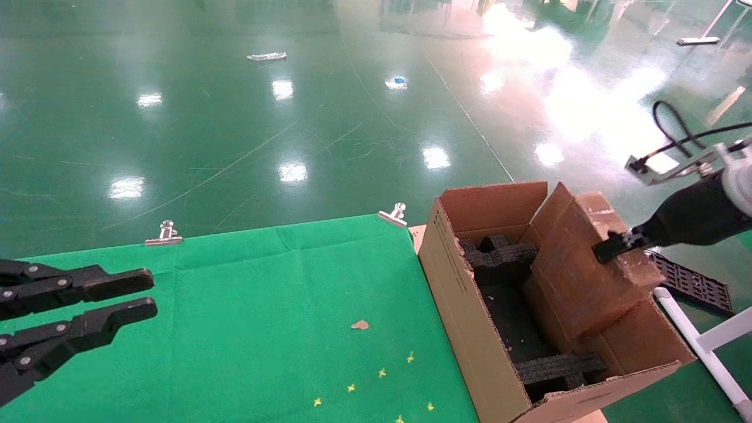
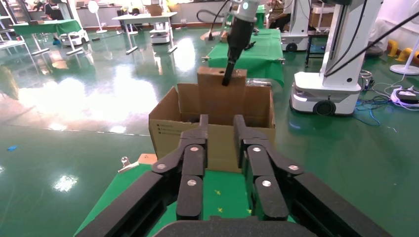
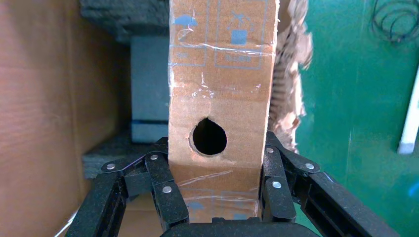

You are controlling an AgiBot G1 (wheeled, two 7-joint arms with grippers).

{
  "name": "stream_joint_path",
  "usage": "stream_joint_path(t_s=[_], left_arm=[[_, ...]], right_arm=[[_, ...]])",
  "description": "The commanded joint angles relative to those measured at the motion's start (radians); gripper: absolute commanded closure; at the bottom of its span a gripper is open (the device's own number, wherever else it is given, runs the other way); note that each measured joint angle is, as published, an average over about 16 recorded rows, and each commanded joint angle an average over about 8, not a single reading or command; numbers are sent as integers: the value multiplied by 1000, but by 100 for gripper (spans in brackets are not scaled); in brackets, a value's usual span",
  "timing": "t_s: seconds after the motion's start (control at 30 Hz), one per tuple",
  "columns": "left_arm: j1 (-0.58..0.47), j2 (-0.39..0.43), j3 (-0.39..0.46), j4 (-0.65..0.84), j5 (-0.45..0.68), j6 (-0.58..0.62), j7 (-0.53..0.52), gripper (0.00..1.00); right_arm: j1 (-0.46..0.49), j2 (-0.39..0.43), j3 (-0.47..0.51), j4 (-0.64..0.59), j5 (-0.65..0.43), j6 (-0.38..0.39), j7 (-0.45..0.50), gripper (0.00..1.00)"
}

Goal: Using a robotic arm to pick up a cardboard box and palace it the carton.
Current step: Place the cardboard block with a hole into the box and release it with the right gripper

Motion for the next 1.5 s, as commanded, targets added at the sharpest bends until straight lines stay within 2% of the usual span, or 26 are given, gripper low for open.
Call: stream_joint_path(t_s=[0.03, 0.57, 0.9, 1.13, 1.17, 1.4, 1.43, 1.5], left_arm=[[0, 0, 0, 0, 0, 0, 0, 0], [0, 0, 1, 0, -1, 0, 1, 0], [0, -1, 2, 0, -1, -1, 1, 0], [0, -1, 2, 0, -1, -1, 1, 0], [0, -1, 2, 0, -1, -1, 1, 0], [-1, -1, 3, 0, -2, -1, 1, 0], [-1, -1, 3, 0, -2, -1, 1, 0], [-1, -1, 3, 0, -2, -1, 1, 0]], right_arm=[[-21, -15, -6, -30, -4, 9, -1, 100], [-211, -120, 5, -209, 31, 133, -35, 100], [-356, -159, 47, -270, 98, 252, -71, 100], [-415, -181, 60, -293, 118, 313, -105, 100], [-419, -182, 61, -295, 120, 317, -111, 98], [-422, -186, 69, -308, 131, 316, -149, 10], [-420, -187, 69, -311, 131, 314, -151, 0], [-417, -190, 68, -316, 129, 308, -155, 0]])
